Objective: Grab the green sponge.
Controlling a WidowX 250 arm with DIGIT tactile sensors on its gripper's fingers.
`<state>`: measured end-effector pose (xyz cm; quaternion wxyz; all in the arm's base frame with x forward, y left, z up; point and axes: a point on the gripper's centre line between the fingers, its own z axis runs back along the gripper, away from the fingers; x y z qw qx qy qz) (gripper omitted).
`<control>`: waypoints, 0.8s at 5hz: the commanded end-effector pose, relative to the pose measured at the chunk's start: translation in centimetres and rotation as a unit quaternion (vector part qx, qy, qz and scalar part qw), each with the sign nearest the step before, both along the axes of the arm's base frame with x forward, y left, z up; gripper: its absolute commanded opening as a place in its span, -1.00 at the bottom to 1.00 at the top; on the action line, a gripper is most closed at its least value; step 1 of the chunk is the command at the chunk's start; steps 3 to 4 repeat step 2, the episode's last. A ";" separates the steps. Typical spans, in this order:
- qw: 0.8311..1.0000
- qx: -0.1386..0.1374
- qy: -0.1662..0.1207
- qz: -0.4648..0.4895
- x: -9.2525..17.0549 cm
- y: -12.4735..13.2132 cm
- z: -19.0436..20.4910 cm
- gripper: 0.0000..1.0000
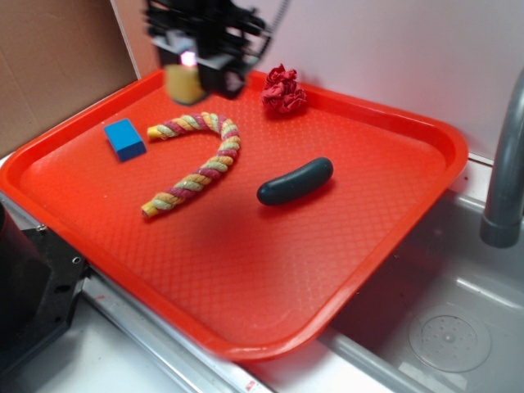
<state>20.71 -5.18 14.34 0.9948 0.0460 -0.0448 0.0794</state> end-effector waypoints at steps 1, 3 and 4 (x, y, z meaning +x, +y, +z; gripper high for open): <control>0.998 -0.050 -0.042 0.008 -5.0 -0.2 2.9 -1.00; 0.998 -0.035 -0.049 0.001 -5.3 -0.2 3.1 -1.00; 0.998 -0.035 -0.049 0.001 -5.3 -0.2 3.1 -1.00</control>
